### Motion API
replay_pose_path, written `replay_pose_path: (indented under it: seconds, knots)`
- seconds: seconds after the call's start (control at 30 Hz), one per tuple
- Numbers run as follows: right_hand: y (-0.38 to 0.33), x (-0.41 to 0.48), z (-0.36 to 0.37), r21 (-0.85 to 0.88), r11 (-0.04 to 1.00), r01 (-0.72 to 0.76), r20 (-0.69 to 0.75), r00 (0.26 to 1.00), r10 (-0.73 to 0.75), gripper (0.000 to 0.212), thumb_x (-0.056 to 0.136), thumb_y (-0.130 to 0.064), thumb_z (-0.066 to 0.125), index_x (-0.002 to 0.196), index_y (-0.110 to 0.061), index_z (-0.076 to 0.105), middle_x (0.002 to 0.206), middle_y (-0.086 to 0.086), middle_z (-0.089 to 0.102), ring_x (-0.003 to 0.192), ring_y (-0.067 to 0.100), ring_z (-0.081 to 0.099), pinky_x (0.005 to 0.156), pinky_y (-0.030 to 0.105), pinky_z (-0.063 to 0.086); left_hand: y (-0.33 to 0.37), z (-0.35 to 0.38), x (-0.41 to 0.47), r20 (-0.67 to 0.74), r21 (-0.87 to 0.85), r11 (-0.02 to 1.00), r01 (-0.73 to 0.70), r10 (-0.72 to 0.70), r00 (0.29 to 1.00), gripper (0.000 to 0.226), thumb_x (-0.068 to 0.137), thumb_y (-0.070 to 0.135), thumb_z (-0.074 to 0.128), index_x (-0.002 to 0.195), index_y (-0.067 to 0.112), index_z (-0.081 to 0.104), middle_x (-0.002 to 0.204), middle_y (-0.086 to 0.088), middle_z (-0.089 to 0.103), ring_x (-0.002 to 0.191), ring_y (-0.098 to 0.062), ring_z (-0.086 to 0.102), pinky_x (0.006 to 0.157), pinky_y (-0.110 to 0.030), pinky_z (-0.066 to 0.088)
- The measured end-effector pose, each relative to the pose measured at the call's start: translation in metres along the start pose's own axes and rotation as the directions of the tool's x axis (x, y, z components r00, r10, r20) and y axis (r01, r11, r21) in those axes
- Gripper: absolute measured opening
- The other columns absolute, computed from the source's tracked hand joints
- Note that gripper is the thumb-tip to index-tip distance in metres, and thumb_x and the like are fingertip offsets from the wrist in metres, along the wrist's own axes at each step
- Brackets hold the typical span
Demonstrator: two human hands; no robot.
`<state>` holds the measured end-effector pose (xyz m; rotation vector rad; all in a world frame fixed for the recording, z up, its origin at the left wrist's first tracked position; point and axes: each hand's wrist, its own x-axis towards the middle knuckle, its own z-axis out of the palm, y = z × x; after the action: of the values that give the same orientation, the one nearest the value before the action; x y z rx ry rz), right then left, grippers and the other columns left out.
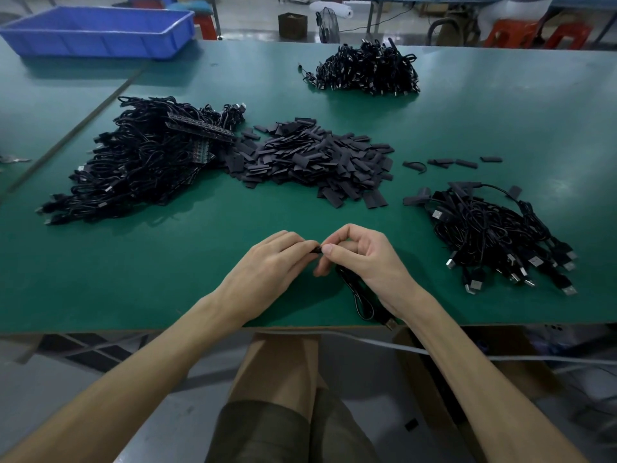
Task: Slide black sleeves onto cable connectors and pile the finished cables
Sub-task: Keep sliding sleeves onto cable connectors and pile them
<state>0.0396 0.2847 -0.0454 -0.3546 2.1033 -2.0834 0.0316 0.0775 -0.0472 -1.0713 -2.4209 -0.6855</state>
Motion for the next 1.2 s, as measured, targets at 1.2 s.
replay_pose_path:
  seconds: [1.2]
  knots:
    - [0.000,0.001,-0.004,0.083,0.995,-0.045,0.087,0.996,0.038,0.018,0.096,-0.021,0.067,0.096,-0.005,0.058,0.074,0.013,0.073,0.068,0.019,0.069,0.076,0.026,0.055,0.005,-0.001,0.006,0.124,-0.034,0.991,0.132,-0.126,0.984,0.024,0.102,0.016,0.051,0.109,-0.002,0.065,0.090,-0.007,0.057,0.086,-0.013,0.046,0.083,-0.018,0.034]
